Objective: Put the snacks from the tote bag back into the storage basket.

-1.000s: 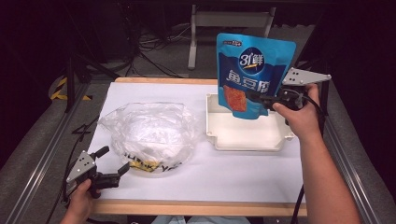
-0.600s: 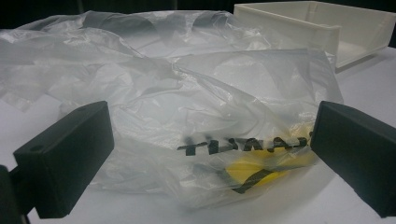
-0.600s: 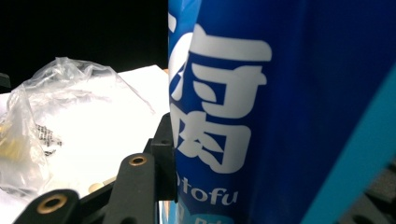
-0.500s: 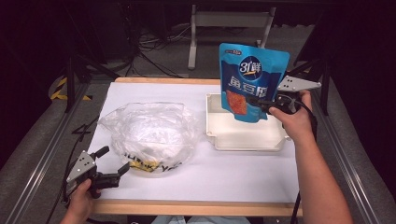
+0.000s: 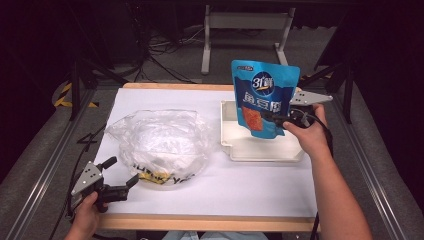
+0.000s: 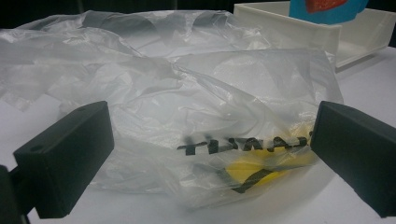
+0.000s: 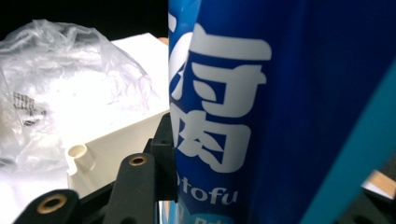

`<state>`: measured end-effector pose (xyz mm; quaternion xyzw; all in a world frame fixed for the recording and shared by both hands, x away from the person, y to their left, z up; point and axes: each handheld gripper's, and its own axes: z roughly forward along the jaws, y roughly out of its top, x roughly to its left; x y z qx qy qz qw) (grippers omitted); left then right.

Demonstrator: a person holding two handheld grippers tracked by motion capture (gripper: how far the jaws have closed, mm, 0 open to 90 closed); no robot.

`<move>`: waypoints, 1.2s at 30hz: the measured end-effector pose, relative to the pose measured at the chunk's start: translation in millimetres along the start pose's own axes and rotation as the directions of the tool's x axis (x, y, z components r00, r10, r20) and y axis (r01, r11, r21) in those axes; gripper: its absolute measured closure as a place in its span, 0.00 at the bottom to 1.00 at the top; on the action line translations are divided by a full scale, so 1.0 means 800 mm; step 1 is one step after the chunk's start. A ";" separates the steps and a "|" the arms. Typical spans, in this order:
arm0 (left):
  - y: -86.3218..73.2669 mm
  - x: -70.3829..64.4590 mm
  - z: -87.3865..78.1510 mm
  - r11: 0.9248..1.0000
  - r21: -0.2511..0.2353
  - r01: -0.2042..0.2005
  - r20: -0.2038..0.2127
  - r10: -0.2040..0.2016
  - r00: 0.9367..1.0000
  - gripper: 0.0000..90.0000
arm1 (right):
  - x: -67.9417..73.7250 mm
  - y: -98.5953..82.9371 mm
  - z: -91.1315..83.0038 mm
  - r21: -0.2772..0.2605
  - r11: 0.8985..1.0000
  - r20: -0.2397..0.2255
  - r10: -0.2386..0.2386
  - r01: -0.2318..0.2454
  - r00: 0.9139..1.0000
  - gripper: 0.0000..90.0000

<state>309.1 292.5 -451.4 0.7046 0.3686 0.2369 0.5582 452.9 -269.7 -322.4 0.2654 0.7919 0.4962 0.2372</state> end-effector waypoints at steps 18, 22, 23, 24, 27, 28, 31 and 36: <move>0.000 0.000 0.000 1.000 0.009 -0.001 0.003 0.001 1.000 0.00 | -0.004 -0.033 0.013 0.048 0.998 -0.002 0.041 -0.040 0.999 0.64; 0.000 0.000 0.000 1.000 0.009 -0.002 0.003 0.002 1.000 0.00 | -0.004 -0.037 0.016 0.054 0.998 -0.005 0.046 -0.045 0.999 0.64; 0.000 0.000 0.000 1.000 0.009 -0.001 0.002 0.001 1.000 0.00 | -0.004 -0.038 0.016 0.056 0.998 -0.007 0.044 -0.043 0.999 0.63; 0.000 0.000 0.000 1.000 0.009 -0.001 0.003 0.001 1.000 0.00 | -0.004 -0.038 0.017 0.058 0.997 -0.008 0.045 -0.044 0.999 0.63; 0.000 0.000 0.000 1.000 0.005 -0.001 0.003 0.001 1.000 0.00 | -0.005 -0.039 0.019 0.068 0.997 -0.021 0.049 -0.047 0.999 0.63; 0.000 0.000 0.000 1.000 0.002 0.001 0.001 -0.001 1.000 0.00 | -0.005 -0.040 0.019 0.072 0.996 -0.026 0.053 -0.051 0.998 0.62; 0.000 0.000 0.000 1.000 0.007 0.000 0.003 0.000 1.000 0.00 | -0.007 -0.039 0.018 0.077 0.996 -0.025 0.057 -0.055 0.998 0.62; 0.000 0.000 0.000 1.000 0.009 0.000 0.003 0.000 1.000 0.00 | -0.014 -0.042 0.012 0.099 0.993 -0.019 0.064 -0.062 0.998 0.60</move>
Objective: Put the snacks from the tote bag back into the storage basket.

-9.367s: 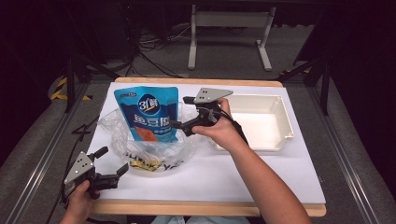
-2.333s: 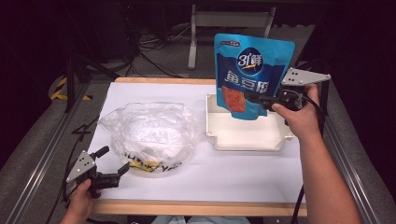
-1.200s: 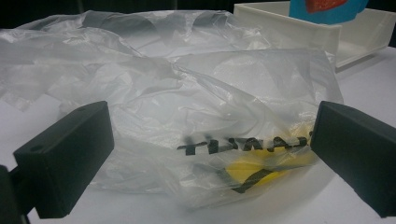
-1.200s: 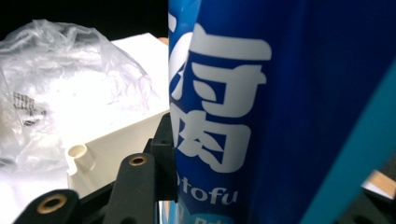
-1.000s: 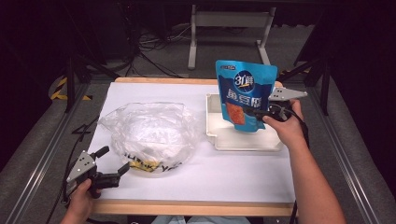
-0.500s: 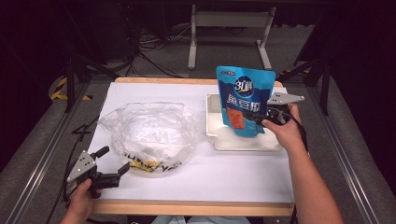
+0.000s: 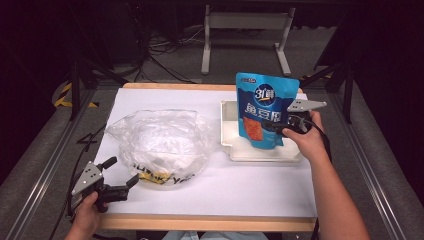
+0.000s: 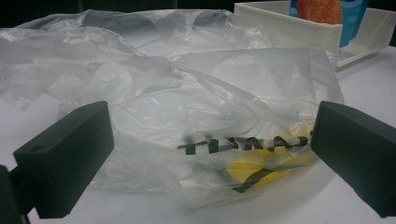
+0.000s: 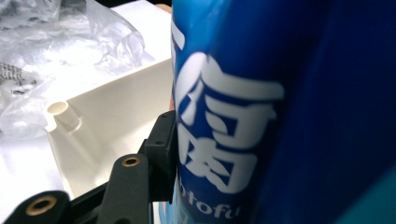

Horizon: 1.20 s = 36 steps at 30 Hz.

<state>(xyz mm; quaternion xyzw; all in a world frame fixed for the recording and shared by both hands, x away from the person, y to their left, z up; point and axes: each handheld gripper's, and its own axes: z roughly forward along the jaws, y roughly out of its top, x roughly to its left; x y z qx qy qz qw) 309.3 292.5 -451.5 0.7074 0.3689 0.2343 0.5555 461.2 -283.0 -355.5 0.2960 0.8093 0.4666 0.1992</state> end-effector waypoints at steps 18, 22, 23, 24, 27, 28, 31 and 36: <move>0.000 0.000 0.000 1.000 0.003 -0.001 -0.001 0.001 1.000 0.00 | -0.034 -0.004 -0.013 0.069 0.996 0.017 -0.061 0.060 0.998 0.50; 0.000 0.000 0.001 1.000 0.006 -0.002 -0.002 0.002 1.000 0.00 | -0.038 -0.007 -0.021 0.068 0.996 0.025 -0.058 0.056 0.998 0.45; 0.000 0.000 0.001 1.000 0.006 -0.002 -0.002 0.002 1.000 0.00 | -0.039 -0.008 -0.023 0.071 0.996 0.026 -0.059 0.057 0.998 0.45; 0.000 0.000 0.001 1.000 0.006 -0.002 -0.003 0.002 1.000 0.00 | -0.039 -0.008 -0.024 0.076 0.995 0.031 -0.061 0.058 0.998 0.44; 0.000 0.000 0.001 1.000 0.006 -0.001 -0.003 0.001 1.000 0.00 | -0.041 -0.011 -0.028 0.083 0.995 0.049 -0.060 0.056 0.997 0.42; 0.000 0.000 0.001 1.000 0.006 -0.001 -0.003 0.001 1.000 0.00 | -0.043 -0.012 -0.029 0.081 0.995 0.056 -0.058 0.053 0.997 0.42; 0.000 0.000 0.001 1.000 0.007 -0.002 -0.002 0.002 1.000 0.00 | -0.043 -0.014 -0.030 0.076 0.996 0.057 -0.045 0.041 0.997 0.38; 0.000 0.000 0.001 1.000 0.005 0.002 -0.003 -0.002 1.000 0.00 | -0.037 -0.016 -0.032 0.058 0.998 0.066 -0.026 0.022 0.998 0.31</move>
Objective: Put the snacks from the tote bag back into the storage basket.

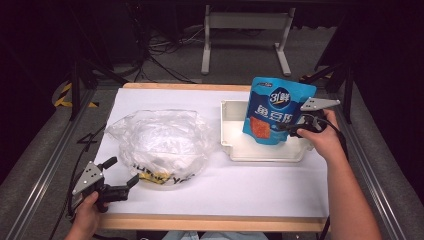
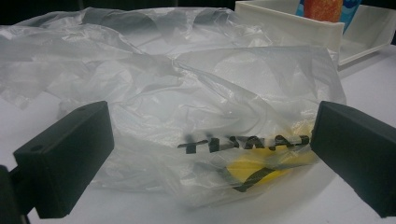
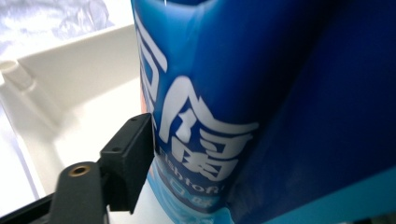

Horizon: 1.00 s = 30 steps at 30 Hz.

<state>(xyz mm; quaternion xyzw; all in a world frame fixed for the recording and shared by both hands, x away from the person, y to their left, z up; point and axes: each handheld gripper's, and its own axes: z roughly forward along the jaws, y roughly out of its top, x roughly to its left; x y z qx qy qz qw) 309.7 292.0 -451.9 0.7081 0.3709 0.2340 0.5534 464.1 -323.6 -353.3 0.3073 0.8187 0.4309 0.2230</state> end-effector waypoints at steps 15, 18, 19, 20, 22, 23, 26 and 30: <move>0.000 0.000 0.003 1.000 -0.004 -0.003 -0.002 0.003 1.000 0.00 | 0.014 0.004 -0.047 -0.090 0.993 0.099 0.091 -0.082 0.991 0.21; 0.000 0.000 0.003 1.000 -0.004 -0.002 -0.002 0.002 1.000 0.00 | 0.015 0.003 -0.062 -0.100 0.991 0.122 0.106 -0.094 0.987 0.21; 0.000 0.000 0.003 1.000 -0.004 -0.002 -0.002 0.002 1.000 0.00 | 0.015 0.003 -0.062 -0.100 0.991 0.122 0.106 -0.094 0.987 0.21; 0.000 0.000 0.003 1.000 -0.003 -0.002 -0.002 0.002 1.000 0.00 | 0.019 0.003 -0.072 -0.113 0.989 0.123 0.111 -0.097 0.986 0.21; 0.000 0.000 0.003 1.000 -0.005 0.002 -0.002 -0.002 1.000 0.00 | 0.024 0.004 -0.082 -0.122 0.988 0.124 0.113 -0.097 0.986 0.20; 0.000 0.000 0.003 1.000 -0.005 0.002 -0.002 -0.002 1.000 0.00 | 0.024 0.004 -0.082 -0.122 0.988 0.124 0.113 -0.097 0.986 0.20; 0.000 0.000 0.003 1.000 0.005 0.000 -0.003 0.000 1.000 0.00 | 0.035 0.008 -0.096 -0.132 0.987 0.126 0.109 -0.092 0.986 0.20; 0.000 -0.001 0.003 1.000 -0.005 0.000 -0.004 0.000 1.000 0.00 | 0.051 0.014 -0.111 -0.146 0.986 0.117 0.101 -0.083 0.988 0.20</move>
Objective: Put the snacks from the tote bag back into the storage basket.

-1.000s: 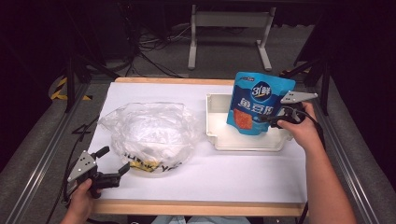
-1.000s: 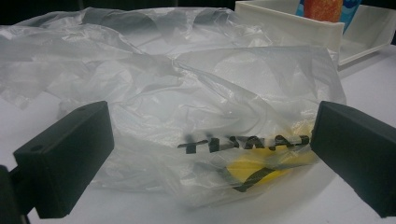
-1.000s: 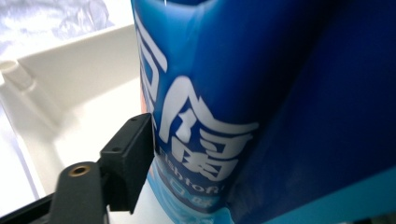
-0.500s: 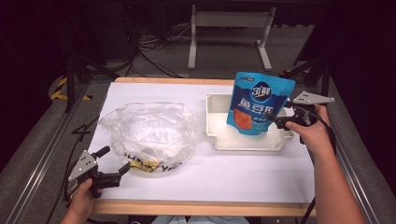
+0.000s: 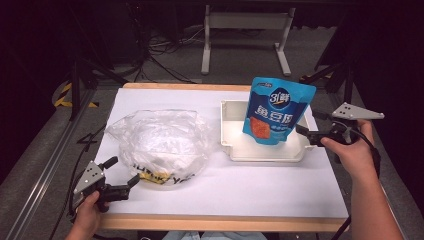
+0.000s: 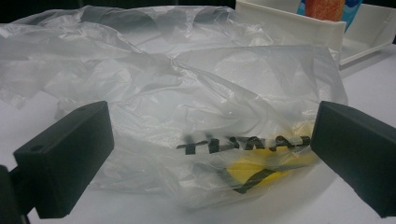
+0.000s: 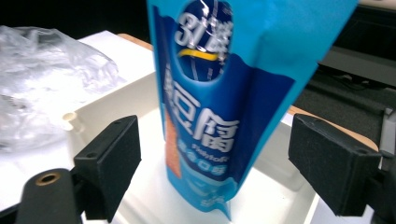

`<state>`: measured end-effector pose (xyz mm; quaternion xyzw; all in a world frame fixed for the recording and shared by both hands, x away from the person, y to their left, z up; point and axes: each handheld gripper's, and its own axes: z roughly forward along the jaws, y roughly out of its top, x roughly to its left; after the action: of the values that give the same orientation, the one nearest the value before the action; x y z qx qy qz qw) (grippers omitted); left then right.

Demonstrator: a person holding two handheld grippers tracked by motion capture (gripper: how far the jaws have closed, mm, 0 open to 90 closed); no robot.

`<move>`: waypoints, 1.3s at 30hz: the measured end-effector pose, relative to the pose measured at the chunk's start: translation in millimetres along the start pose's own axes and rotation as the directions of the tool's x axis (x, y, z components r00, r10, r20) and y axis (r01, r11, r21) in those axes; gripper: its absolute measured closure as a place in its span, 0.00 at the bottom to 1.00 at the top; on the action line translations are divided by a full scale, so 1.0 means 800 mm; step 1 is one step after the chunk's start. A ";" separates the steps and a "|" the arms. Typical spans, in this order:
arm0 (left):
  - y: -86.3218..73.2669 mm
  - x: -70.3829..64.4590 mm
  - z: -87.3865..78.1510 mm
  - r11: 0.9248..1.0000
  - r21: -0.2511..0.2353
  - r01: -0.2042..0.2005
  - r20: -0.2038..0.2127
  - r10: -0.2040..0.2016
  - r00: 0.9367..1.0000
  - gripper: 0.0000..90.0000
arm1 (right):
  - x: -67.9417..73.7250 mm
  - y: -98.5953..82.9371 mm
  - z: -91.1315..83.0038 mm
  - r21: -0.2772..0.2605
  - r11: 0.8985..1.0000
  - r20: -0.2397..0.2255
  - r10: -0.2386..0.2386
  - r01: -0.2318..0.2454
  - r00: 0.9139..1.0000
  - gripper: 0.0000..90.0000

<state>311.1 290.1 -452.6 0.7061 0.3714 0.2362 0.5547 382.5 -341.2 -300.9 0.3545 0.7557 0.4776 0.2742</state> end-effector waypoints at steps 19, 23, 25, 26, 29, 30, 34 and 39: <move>0.001 0.000 -0.001 1.000 -0.003 0.001 0.001 -0.001 1.000 0.00 | 0.079 0.006 -0.024 -0.048 0.998 -0.118 -0.057 0.051 0.991 0.20; 0.001 0.000 -0.001 1.000 -0.004 0.000 0.003 0.000 1.000 0.00 | 0.090 0.004 -0.020 -0.052 0.997 -0.144 -0.066 0.059 0.987 0.20; 0.001 -0.001 -0.001 1.000 -0.005 0.001 0.003 -0.001 1.000 0.00 | 0.095 0.002 -0.017 -0.054 0.997 -0.156 -0.067 0.059 0.985 0.20; 0.001 -0.001 -0.001 1.000 -0.004 0.001 0.002 -0.001 1.000 0.00 | 0.098 0.001 -0.016 -0.054 0.997 -0.164 -0.066 0.057 0.984 0.20; 0.001 -0.001 -0.001 1.000 -0.004 -0.001 0.005 0.001 1.000 0.00 | 0.106 -0.004 -0.011 -0.053 0.997 -0.184 -0.067 0.058 0.981 0.20; 0.001 -0.001 -0.001 1.000 -0.004 0.001 0.005 -0.001 1.000 0.00 | 0.108 -0.005 -0.009 -0.055 0.997 -0.190 -0.072 0.063 0.979 0.20; 0.002 -0.001 -0.001 1.000 0.005 -0.004 0.008 0.004 1.000 0.00 | 0.116 -0.012 -0.003 -0.051 0.997 -0.211 -0.069 0.060 0.975 0.20; 0.002 -0.001 -0.001 1.000 0.005 -0.006 0.010 0.006 1.000 0.00 | 0.125 -0.025 0.008 -0.050 0.998 -0.235 -0.057 0.047 0.970 0.19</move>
<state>310.8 289.8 -450.8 0.7097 0.3671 0.2335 0.5542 322.1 -264.0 -329.0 0.2689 0.7812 0.5257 0.2024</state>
